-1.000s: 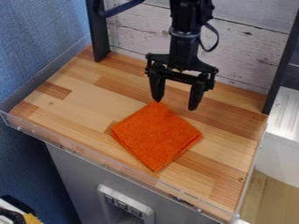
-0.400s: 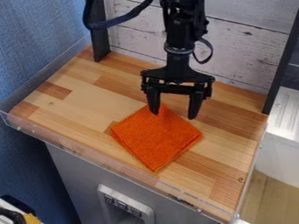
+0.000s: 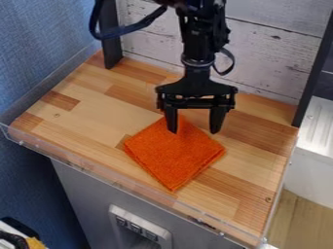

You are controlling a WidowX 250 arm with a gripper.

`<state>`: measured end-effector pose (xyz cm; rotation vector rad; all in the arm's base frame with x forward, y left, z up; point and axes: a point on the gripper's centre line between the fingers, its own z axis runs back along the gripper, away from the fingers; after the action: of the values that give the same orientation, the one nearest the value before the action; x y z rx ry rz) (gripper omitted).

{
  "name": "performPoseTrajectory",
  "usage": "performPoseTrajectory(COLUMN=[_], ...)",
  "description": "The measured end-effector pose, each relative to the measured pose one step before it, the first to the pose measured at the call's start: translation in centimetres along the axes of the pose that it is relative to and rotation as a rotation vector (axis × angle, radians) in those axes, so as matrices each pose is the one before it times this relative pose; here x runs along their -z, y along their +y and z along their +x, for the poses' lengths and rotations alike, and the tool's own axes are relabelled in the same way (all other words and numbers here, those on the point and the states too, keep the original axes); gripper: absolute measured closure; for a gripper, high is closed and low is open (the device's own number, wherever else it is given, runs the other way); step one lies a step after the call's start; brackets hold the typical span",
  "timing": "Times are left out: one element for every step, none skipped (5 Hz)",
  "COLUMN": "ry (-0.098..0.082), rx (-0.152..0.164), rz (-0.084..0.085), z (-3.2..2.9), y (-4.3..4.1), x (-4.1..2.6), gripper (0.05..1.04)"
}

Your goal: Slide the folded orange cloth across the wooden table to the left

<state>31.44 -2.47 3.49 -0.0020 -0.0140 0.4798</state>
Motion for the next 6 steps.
performPoseTrajectory(ry=[-0.0162,-0.0006,0.0005,0.0125,0.0038,0.0026], rx=[-0.0292,-0.0204,-0.0067,-0.0106,-0.0015,0.0016], rz=[-0.0032,0.0009,0.002,0.009,0.0027,0.0018], z=[-0.297,-0.303,-0.703,-0.518,-0.049,0.025], y=[0.357,0.222,0.682,0.738,0.248,0.142], x=[-0.497,0.113,-0.334,0.154,0.078,0.076], gripper=[0.085,0.085,0.085,0.12,0.392,0.699])
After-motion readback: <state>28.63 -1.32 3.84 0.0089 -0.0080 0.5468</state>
